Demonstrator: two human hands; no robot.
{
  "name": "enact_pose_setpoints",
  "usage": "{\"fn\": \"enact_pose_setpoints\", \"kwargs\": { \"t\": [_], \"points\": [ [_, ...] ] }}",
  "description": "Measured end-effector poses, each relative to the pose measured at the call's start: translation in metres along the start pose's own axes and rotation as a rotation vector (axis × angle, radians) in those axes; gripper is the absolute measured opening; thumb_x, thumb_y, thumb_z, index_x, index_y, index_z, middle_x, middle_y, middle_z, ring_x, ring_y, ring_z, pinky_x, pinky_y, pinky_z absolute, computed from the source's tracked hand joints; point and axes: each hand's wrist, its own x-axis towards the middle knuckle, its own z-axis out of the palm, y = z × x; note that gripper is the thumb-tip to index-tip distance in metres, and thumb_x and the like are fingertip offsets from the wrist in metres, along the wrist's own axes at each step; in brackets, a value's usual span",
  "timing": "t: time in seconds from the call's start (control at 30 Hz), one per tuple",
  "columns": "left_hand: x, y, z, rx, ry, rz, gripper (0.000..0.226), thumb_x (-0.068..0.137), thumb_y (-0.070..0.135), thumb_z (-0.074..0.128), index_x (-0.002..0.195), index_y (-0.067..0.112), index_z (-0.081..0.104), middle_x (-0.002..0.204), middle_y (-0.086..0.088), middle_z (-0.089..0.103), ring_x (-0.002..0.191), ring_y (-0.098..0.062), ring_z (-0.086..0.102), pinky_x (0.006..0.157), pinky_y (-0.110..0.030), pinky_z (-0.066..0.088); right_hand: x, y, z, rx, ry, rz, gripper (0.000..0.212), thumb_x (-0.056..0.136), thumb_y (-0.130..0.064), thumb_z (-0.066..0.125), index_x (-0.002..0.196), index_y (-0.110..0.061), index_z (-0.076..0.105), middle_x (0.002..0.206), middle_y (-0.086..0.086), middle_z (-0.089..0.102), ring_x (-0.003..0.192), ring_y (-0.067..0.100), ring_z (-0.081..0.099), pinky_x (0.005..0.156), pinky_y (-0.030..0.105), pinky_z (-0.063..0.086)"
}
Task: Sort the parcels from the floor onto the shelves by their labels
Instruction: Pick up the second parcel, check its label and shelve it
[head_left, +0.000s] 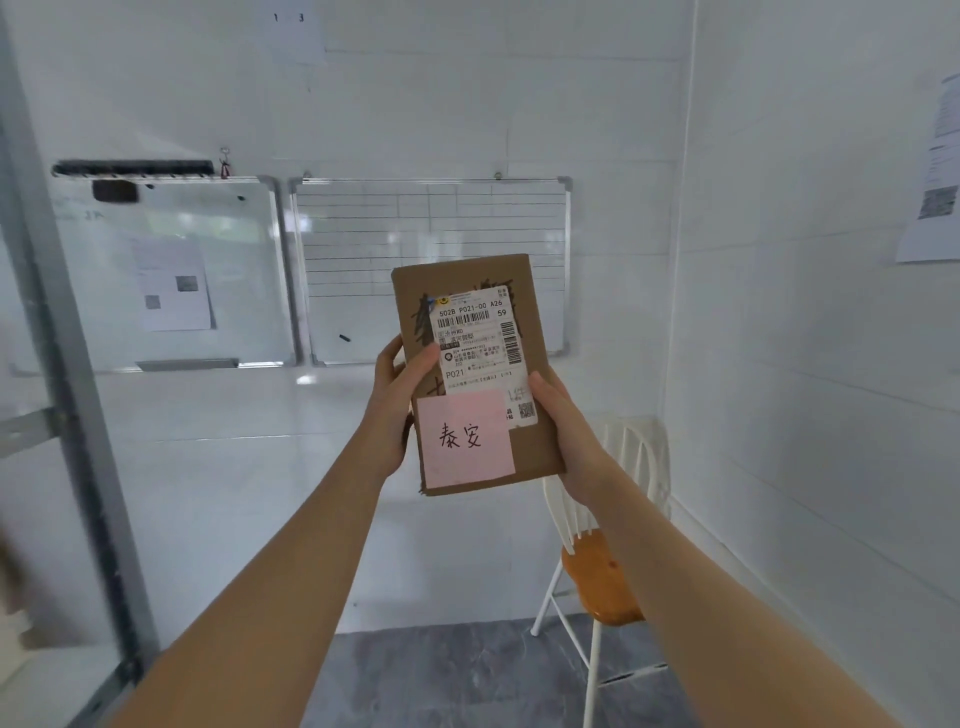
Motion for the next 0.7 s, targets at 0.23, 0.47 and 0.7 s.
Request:
{"fn": "enact_pose_setpoints", "kwargs": {
  "t": [0.23, 0.47, 0.7],
  "points": [
    [-0.032, 0.043, -0.053, 0.093, 0.164, 0.080, 0.059, 0.085, 0.037, 0.061, 0.137, 0.027, 0.035, 0.125, -0.005, 0.064, 0.107, -0.024, 0.065, 0.102, -0.045, 0.045, 0.009, 0.008, 0.059, 0.110, -0.143, 0.009, 0.055, 0.092, -0.038, 0.051, 0.145, -0.031, 0.037, 0.126, -0.001, 0.067, 0.101, 0.011, 0.070, 0.076, 0.025, 0.058],
    [-0.127, 0.094, -0.101, 0.151, 0.412, 0.162, 0.089, 0.061, 0.053, 0.071, 0.138, 0.018, 0.041, 0.123, -0.010, 0.067, 0.112, -0.030, 0.065, 0.101, -0.048, 0.046, -0.024, 0.000, 0.144, 0.296, -0.420, 0.064, 0.060, 0.090, -0.038, 0.054, 0.146, -0.031, 0.034, 0.131, 0.000, 0.064, 0.113, 0.017, 0.065, 0.093, 0.033, 0.054],
    [-0.286, 0.160, -0.138, 0.248, 0.750, 0.242, 0.094, 0.060, 0.060, 0.066, 0.141, 0.019, 0.040, 0.131, -0.011, 0.062, 0.118, -0.030, 0.061, 0.101, -0.047, 0.046, -0.108, -0.029, 0.255, 0.446, -0.750, 0.201, 0.065, 0.086, -0.042, 0.057, 0.146, -0.032, 0.035, 0.131, 0.002, 0.064, 0.115, 0.022, 0.064, 0.094, 0.040, 0.054]
  ]
}}
